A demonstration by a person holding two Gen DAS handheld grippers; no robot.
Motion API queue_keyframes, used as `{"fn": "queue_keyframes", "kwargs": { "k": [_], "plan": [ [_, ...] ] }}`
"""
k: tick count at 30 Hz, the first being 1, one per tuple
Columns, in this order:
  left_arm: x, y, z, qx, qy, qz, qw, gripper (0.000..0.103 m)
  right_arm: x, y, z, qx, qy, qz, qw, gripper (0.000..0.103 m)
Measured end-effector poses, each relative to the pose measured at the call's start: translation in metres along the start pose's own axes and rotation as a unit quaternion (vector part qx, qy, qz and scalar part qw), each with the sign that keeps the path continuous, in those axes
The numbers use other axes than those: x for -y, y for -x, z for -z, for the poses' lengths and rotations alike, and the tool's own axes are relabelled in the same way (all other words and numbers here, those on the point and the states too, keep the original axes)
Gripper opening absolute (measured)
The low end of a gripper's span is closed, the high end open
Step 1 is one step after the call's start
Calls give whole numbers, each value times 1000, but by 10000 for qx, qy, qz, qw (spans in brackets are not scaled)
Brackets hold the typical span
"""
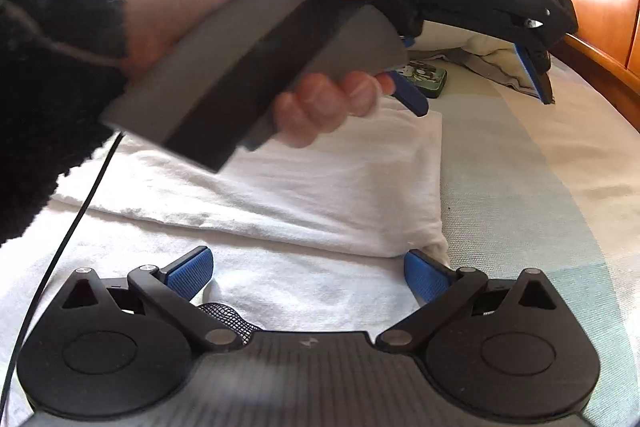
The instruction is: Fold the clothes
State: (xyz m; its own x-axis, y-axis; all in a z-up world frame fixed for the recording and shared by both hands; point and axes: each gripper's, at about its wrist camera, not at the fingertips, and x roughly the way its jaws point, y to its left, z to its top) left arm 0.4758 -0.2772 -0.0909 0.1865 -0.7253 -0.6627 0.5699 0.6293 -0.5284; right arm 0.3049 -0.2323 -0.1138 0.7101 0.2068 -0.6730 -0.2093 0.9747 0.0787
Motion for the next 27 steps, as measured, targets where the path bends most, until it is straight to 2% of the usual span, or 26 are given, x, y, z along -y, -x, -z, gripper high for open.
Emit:
{"fn": "queue_keyframes", "kwargs": {
  "k": [3, 6, 11, 14, 16, 18, 22, 25, 27],
  "plan": [
    [-1, 6, 15, -206, 27, 285, 9994, 102, 3, 3, 1, 57, -81, -8, 10000, 103],
    [-1, -9, 24, -456, 57, 266, 9986, 102, 5, 2, 2, 31, -133, 12, 9999, 103],
    [5, -19, 24, -380, 144, 511, 9979, 102, 6, 3, 4, 53, -119, 91, 9999, 103],
    [13, -4, 23, -319, -66, 307, 9990, 102, 11, 4, 3, 82, -387, -20, 9992, 103],
    [16, 16, 24, -153, -276, 146, 9994, 102, 13, 6, 3, 98, -522, -137, 9985, 103],
    [9, 36, 26, 17, -280, -94, 9996, 102, 15, 8, 4, 117, -592, -182, 9980, 103],
    [-27, 53, 40, 113, 192, -528, 9984, 102, 17, 6, 8, 70, -576, -182, 9981, 103],
    [-61, 52, 48, 285, 711, -782, 9940, 102, 17, 3, 9, 70, -506, -156, 9986, 103],
    [-79, 58, 55, 600, 899, -596, 9924, 102, 17, 1, 9, 66, -416, -109, 9991, 103]
  ]
}}
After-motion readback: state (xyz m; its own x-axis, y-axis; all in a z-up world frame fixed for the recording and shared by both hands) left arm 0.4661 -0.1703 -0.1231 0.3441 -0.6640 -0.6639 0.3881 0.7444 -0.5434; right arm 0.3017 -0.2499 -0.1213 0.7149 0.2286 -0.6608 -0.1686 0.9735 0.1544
